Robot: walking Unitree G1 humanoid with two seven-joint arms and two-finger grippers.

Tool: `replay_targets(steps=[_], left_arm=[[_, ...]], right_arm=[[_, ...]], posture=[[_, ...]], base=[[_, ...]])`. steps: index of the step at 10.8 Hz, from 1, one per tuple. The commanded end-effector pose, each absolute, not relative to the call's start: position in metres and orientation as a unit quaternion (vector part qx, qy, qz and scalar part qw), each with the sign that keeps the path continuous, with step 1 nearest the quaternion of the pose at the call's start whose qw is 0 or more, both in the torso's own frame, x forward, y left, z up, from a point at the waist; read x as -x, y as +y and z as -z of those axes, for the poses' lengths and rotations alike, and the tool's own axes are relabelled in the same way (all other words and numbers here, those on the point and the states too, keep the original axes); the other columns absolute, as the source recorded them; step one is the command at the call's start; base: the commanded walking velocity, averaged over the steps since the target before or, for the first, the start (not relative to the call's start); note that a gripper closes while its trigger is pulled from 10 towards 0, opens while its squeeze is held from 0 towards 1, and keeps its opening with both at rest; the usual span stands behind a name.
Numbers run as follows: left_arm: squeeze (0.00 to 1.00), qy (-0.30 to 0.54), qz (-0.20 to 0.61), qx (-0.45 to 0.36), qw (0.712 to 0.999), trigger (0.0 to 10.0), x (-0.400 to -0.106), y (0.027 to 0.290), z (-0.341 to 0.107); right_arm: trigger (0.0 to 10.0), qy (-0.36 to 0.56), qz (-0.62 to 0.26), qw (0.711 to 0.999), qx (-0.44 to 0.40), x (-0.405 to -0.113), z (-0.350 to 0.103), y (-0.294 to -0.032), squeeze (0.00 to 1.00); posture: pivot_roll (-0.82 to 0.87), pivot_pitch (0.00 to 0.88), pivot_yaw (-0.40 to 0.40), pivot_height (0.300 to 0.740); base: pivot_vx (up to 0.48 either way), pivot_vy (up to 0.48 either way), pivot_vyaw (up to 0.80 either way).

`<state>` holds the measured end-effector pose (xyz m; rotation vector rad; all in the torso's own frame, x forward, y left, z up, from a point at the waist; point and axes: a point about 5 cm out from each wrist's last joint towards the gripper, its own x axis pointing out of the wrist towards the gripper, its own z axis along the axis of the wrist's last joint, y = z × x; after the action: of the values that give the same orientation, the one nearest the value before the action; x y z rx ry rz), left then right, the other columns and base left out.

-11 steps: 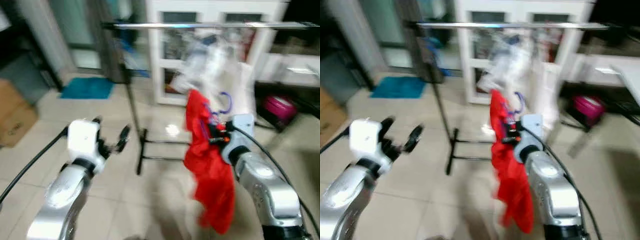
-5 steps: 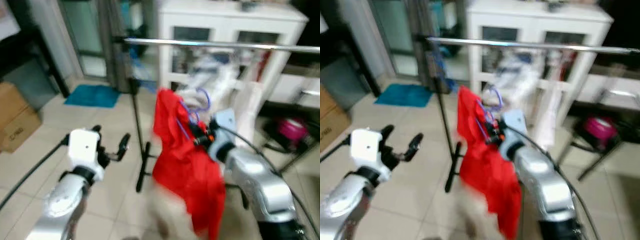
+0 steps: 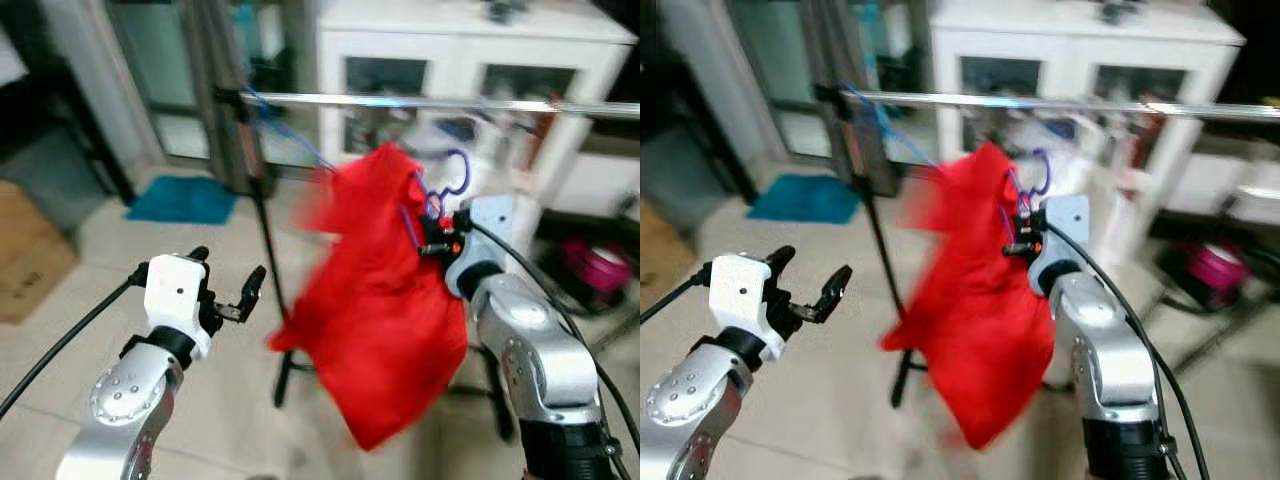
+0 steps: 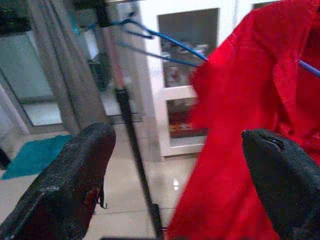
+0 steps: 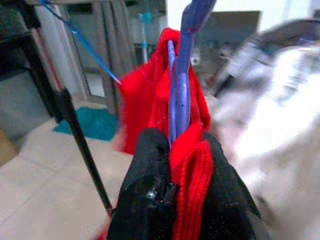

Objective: Hang hanger

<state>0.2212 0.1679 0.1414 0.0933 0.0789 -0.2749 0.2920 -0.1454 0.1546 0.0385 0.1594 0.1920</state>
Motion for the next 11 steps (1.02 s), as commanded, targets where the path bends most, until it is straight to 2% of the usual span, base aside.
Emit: replay_targets(steps=[1, 2, 4, 7, 11], left_arm=[[0.0, 0.047, 0.132, -0.055, 0.989, 10.0, -0.222, 0.173, -0.14], [0.0, 0.047, 0.136, -0.056, 0.988, 10.0, -0.221, 0.171, -0.14], [0.0, 0.05, 0.142, -0.047, 0.987, 10.0, -0.217, 0.169, -0.139], [0.0, 0.062, 0.169, -0.057, 0.982, 10.0, -0.215, 0.164, -0.134], [0.0, 0.057, 0.179, -0.059, 0.98, 10.0, -0.219, 0.161, -0.137]], right_arm=[[10.0, 0.065, -0.098, 0.993, -0.016, -0.294, -0.162, -0.139, 0.0], [10.0, 0.068, -0.105, 0.992, -0.013, -0.292, -0.161, -0.138, 0.0], [10.0, 0.094, -0.177, 0.98, 0.015, -0.278, -0.152, -0.131, 0.0], [10.0, 0.149, -0.238, 0.958, 0.053, -0.263, -0.138, -0.139, 0.0], [10.0, 0.118, -0.169, 0.978, 0.013, -0.279, -0.147, -0.14, 0.0]], posture=[[0.01, 0.034, 0.05, 0.74], [0.01, 0.034, 0.05, 0.74], [0.02, 0.039, 0.043, 0.74], [0.02, 0.037, 0.051, 0.74], [0.01, 0.039, 0.052, 0.74]], base=[[0.42, 0.0, 0.0], [0.42, 0.0, 0.0], [0.0, 0.0, 0.0], [0.0, 0.0, 0.0], [0.0, 0.0, 0.0]])
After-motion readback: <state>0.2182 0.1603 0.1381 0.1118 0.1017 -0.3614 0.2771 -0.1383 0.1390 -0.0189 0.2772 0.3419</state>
